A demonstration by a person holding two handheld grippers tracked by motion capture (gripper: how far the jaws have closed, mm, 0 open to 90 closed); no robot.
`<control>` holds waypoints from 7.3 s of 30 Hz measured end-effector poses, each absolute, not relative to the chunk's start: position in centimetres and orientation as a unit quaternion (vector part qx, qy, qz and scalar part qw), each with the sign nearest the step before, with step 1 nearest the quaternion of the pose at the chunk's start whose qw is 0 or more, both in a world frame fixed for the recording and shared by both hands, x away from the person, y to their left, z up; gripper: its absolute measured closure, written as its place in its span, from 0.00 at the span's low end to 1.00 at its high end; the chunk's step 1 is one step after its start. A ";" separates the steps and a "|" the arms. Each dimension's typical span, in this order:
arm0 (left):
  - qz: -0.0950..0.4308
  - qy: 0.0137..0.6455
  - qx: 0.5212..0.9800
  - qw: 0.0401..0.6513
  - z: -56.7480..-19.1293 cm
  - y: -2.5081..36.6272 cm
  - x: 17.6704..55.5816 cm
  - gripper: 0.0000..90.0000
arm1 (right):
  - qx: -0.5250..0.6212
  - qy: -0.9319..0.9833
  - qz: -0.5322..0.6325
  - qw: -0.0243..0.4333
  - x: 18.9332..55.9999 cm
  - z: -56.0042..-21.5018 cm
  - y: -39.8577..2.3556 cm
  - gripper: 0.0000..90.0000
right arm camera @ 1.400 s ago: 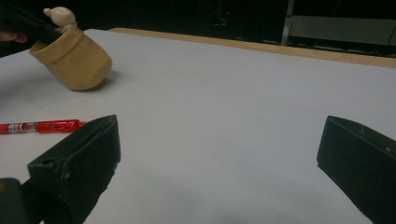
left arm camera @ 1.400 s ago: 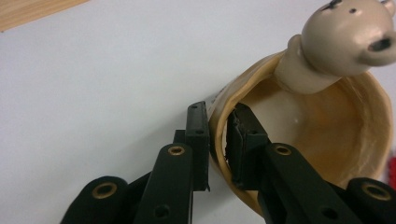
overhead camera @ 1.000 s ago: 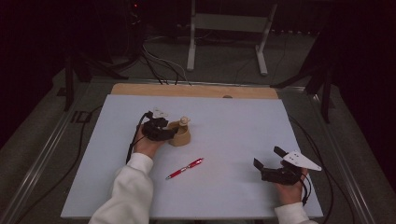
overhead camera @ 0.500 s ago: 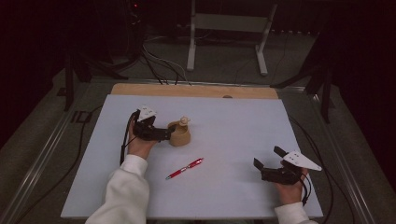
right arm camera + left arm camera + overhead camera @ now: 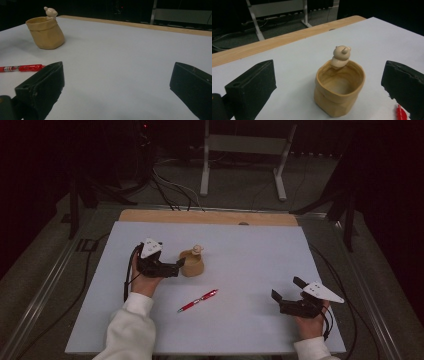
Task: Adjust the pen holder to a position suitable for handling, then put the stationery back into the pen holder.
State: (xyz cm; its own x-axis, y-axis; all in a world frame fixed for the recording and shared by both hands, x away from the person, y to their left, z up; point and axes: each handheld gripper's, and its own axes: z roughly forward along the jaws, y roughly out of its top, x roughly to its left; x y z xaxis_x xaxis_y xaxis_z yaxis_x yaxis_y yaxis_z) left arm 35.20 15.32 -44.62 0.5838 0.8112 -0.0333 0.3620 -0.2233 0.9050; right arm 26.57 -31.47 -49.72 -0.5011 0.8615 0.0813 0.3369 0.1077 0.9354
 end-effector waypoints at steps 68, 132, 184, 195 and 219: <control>0.130 0.350 0.849 0.373 -52.2 12.4 26.0 0.62 | 0.427 0.698 0.513 0.259 26.5 -49.7 -31.5 0.00; 0.175 0.323 0.812 0.453 -43.4 15.9 27.8 0.90 | 0.428 0.700 0.510 0.257 26.6 -49.8 -31.4 0.00; 0.150 0.351 0.818 0.430 -42.2 18.8 31.9 0.90 | 0.429 0.701 0.508 0.256 26.6 -49.8 -31.4 0.00; 0.151 0.356 0.814 0.434 -41.8 18.9 32.5 0.90 | 0.429 0.702 0.508 0.256 26.6 -49.8 -31.3 0.00; 0.155 0.359 0.803 0.450 -41.1 18.9 33.2 0.89 | 0.429 0.702 0.508 0.256 26.6 -49.8 -31.4 0.00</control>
State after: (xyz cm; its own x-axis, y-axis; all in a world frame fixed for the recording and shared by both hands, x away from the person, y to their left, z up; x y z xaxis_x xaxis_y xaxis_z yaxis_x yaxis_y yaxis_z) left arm 33.18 18.88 -41.14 0.6940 0.7161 -0.0740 0.4376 -0.3379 0.8333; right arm 26.65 -31.39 -49.84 -0.5005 0.8623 0.0771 0.3426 0.1155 0.9323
